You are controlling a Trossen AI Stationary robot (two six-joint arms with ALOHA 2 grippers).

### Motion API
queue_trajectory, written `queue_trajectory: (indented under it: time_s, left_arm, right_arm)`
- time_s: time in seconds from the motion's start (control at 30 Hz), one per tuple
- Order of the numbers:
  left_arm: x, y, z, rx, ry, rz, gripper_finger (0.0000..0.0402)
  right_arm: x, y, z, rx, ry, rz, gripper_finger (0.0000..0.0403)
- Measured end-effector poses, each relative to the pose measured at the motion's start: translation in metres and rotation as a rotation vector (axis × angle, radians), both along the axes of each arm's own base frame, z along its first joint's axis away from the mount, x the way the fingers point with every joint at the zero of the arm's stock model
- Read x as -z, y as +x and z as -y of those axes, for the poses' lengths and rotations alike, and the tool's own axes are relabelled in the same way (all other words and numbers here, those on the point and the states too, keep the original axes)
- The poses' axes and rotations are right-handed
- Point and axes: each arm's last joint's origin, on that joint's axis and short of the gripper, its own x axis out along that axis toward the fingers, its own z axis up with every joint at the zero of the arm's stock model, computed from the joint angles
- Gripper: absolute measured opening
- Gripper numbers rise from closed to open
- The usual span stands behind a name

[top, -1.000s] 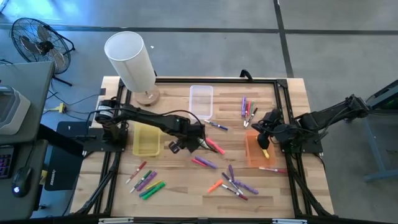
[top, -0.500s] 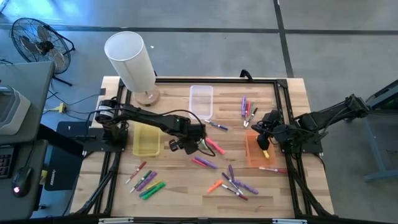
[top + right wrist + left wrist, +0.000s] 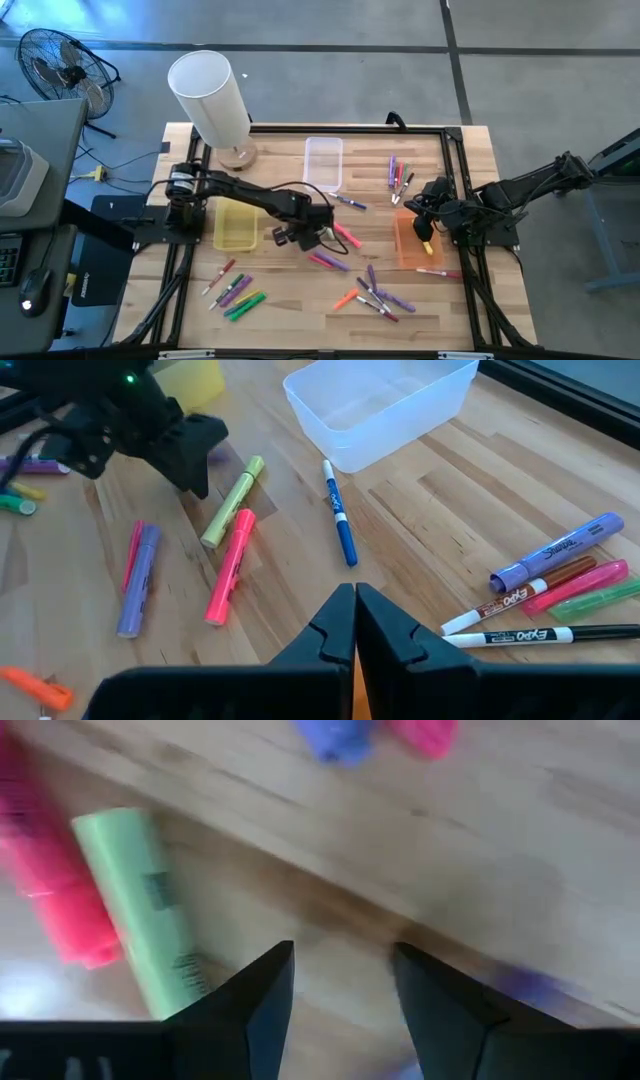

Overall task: Pick & Place Markers
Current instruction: Put the purple pen into the yellow bin

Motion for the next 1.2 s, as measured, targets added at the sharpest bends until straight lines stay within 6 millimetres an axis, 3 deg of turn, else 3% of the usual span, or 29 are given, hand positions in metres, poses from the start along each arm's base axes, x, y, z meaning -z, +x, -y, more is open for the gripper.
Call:
queue_trajectory:
  time_s: [0.17, 0.37, 0.67, 1.2]
  left_arm:
    - [0.008, 0.001, 0.000, -0.032, -0.007, -0.032, 0.0174]
    - [0.009, 0.001, 0.000, -0.197, -0.053, -0.041, 0.0174]
    - [-0.014, 0.012, 0.001, -0.566, -0.155, -0.009, 0.0174]
    - [-0.019, 0.013, 0.001, -0.828, -0.219, -0.021, 0.0174]
  right_arm:
    - [0.000, 0.000, 0.000, 0.000, 0.002, 0.004, 0.0001]
    - [0.000, 0.000, 0.000, 0.001, 0.001, 0.004, 0.0002]
    - [-0.001, 0.000, 0.001, 0.018, -0.013, 0.010, 0.0002]
    - [-0.001, 0.000, 0.001, 0.026, -0.013, 0.014, 0.0002]
